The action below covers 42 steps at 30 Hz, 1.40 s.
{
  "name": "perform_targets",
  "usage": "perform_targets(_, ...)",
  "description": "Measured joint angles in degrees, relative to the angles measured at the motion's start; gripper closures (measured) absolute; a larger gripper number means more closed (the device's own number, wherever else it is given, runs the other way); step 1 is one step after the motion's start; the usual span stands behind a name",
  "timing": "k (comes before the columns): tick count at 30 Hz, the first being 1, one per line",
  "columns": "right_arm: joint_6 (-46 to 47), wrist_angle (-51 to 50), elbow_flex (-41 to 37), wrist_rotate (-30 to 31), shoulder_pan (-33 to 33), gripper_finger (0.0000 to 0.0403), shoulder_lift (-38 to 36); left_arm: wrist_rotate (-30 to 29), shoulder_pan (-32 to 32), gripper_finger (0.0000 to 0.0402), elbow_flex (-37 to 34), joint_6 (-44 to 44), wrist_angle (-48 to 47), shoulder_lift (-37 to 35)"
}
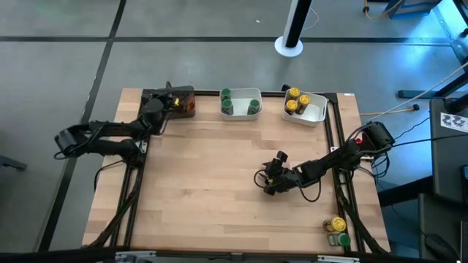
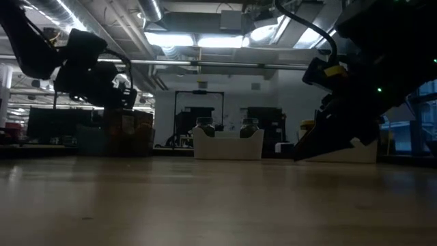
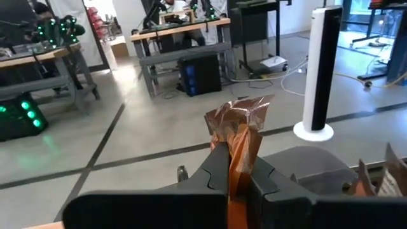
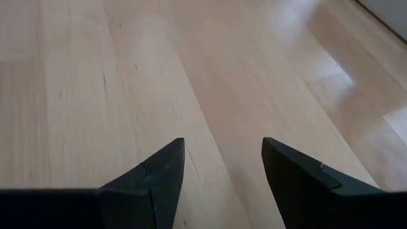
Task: Sort spices by type
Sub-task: Put the brown seasoning bag into the black bin, then put the yellow seasoning bottle into the right white bin
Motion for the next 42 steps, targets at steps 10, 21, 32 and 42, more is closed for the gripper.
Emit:
perform_targets(10, 0.0, 0.02, 0.0, -0.48, 0.0, 0.0192, 0.0, -0.37, 0.15, 0.0401, 0.0, -2.76, 1.87, 9.15)
perform_targets(21, 0.0, 0.09, 0.0, -0.48, 0.02, 0.0192, 0.0, -0.39, -0.33, 0.0401, 0.0, -6.53, 0.1, 11.44)
perform_targets(32, -0.02, 0.11, 0.02, -0.48, 0.0, 0.0192, 0.0, -0.39, -1.78, 0.0316, 0.0, -4.79, 0.07, 10.2)
perform_targets(42, -0.04, 0.11, 0.02, -0.48, 0.02, 0.0192, 0.0, -0.41, -8.04, 0.0266, 0.16, 3.03, -1.93, -3.53)
